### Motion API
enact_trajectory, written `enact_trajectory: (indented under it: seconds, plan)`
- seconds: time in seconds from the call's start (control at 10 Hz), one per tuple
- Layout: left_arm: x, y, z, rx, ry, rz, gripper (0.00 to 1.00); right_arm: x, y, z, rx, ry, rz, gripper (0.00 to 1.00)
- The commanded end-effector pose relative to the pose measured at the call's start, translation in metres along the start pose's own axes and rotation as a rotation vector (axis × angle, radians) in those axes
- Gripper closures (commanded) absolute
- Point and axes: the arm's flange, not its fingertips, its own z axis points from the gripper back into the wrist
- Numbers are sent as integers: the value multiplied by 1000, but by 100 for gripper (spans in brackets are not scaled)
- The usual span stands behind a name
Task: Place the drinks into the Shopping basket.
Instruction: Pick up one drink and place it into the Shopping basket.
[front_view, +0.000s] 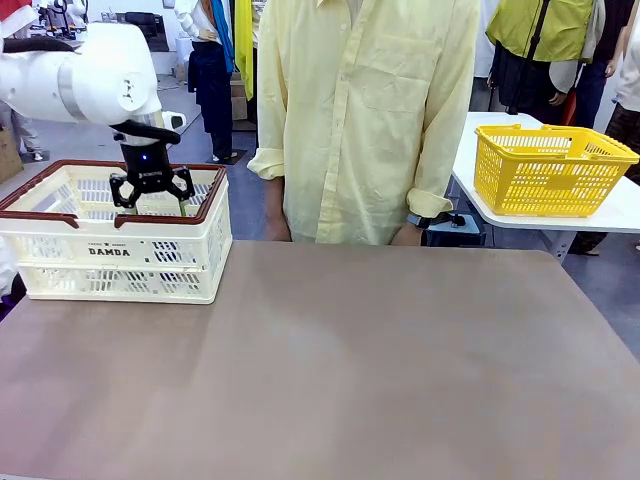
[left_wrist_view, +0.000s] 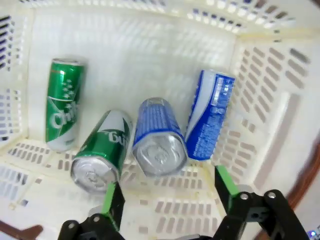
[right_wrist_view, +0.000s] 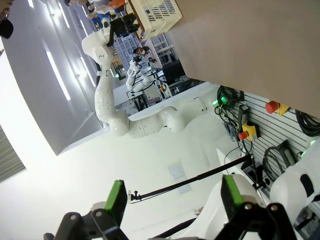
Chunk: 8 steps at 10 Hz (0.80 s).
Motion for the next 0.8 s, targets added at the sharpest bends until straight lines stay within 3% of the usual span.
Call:
enact_trajectory:
  seconds: [0.0, 0.2, 0.3, 0.4, 0.5, 0.7]
  plan:
    - [-40, 20, 35, -118, -27, -51, 0, -2, 2, 1, -9, 1, 1, 0]
    - [-101, 47, 100, -255, -2, -82, 0, -2, 2, 1, -9, 1, 1, 0]
    - [-140, 57, 122, -332, 52, -180, 0, -2, 2, 1, -9, 1, 1, 0]
    - [-175, 64, 129, -397, 92, -294, 0, -2, 2, 1, -9, 1, 1, 0]
    - [-214, 75, 130, -508, 72, -470, 0, -2, 2, 1, -9, 1, 1, 0]
    - [-283, 114, 98, -768, 58, -769, 0, -2, 2, 1, -9, 1, 1, 0]
